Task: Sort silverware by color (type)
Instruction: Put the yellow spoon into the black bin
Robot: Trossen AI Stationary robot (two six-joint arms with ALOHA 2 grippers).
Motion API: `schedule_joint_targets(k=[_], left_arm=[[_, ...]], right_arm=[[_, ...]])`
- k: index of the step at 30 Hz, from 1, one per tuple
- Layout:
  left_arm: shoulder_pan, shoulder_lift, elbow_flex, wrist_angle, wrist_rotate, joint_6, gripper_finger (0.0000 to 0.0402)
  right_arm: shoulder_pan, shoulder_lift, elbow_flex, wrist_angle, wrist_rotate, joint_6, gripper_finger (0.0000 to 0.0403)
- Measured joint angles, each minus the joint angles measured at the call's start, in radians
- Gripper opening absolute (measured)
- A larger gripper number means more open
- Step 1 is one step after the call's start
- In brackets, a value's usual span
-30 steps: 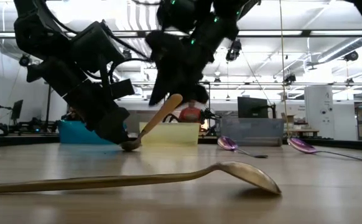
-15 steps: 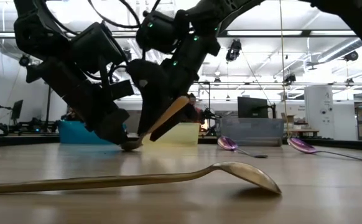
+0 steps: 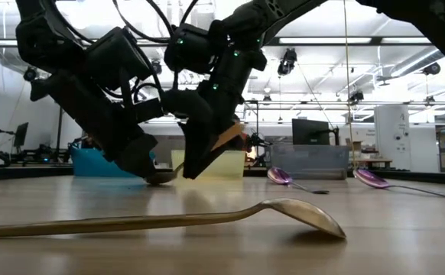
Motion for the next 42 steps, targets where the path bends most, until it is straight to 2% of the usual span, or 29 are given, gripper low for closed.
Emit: schedule_joint_targets(k=[3, 7, 12, 22, 27, 32, 39, 42], left_arm=[[-0.001, -0.005, 0.0, 0.0, 0.006, 0.0, 0.0], [-0.013, -0.025, 0.0, -0.004, 0.01, -0.001, 0.0], [-0.02, -0.088, -0.001, -0.005, -0.035, 0.015, 0.0], [-0.02, -0.308, 0.0, -0.007, -0.096, 0.143, 0.0], [-0.019, -0.42, 0.0, 0.014, -0.149, 0.263, 0.0], [-0.015, -0.517, 0.0, 0.041, -0.177, 0.393, 0.0], [0.023, -0.609, 0.001, 0.111, -0.178, 0.563, 0.0], [0.05, -0.631, 0.001, 0.116, -0.178, 0.599, 0.0]], right_arm=[[0.0, -0.001, 0.008, -0.029, 0.043, -0.035, 0.0031], [0.001, -0.007, 0.023, -0.074, 0.047, -0.087, 0.0031], [-0.007, -0.043, 0.029, -0.102, 0.045, -0.163, 0.0031], [-0.063, -0.154, 0.03, -0.281, 0.053, -0.341, 0.0031], [-0.104, -0.21, 0.03, -0.365, 0.139, -0.468, 0.0031], [-0.179, -0.28, 0.029, -0.458, 0.237, -0.605, 0.0031], [-0.357, -0.386, -0.007, -0.444, 0.235, -0.752, 0.0031], [-0.442, -0.437, -0.067, -0.376, 0.221, -0.785, 0.0031]])
